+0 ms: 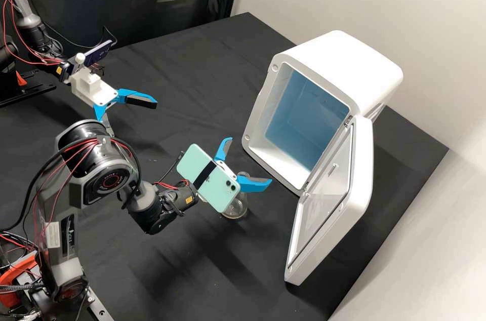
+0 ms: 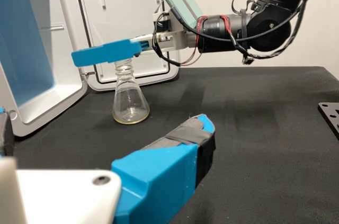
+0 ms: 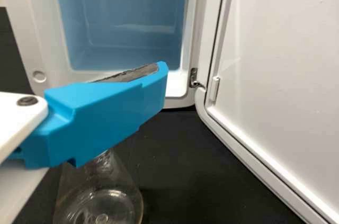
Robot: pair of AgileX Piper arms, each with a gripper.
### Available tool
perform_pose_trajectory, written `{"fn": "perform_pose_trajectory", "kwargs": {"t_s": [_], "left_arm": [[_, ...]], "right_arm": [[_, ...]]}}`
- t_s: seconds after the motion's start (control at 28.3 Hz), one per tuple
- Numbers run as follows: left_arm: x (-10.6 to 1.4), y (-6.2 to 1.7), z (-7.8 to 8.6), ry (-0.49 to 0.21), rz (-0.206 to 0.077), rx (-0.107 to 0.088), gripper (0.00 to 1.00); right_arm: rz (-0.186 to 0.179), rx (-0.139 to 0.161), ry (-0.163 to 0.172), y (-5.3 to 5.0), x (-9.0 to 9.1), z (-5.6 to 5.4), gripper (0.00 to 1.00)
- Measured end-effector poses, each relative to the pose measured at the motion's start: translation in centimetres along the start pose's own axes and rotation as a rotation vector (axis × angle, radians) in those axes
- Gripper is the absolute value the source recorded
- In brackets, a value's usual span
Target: Place the flask in the incubator
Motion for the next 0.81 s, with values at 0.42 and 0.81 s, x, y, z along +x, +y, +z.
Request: {"fn": "perform_pose_trajectory", "kwargs": {"t_s": [0.42,0.81], "left_arm": [[0.0,0.0,0.0,0.0,0.0,0.0,1.0],[0.0,-0.01,0.0,-0.002,0.0,0.0,1.0]], "right_arm": [[-0.082,0.006,-0.087,-2.3,0.7,2.6,1.0],[-0.084,0.025,-0.163,-3.2,2.4,5.0,1.0]]}}
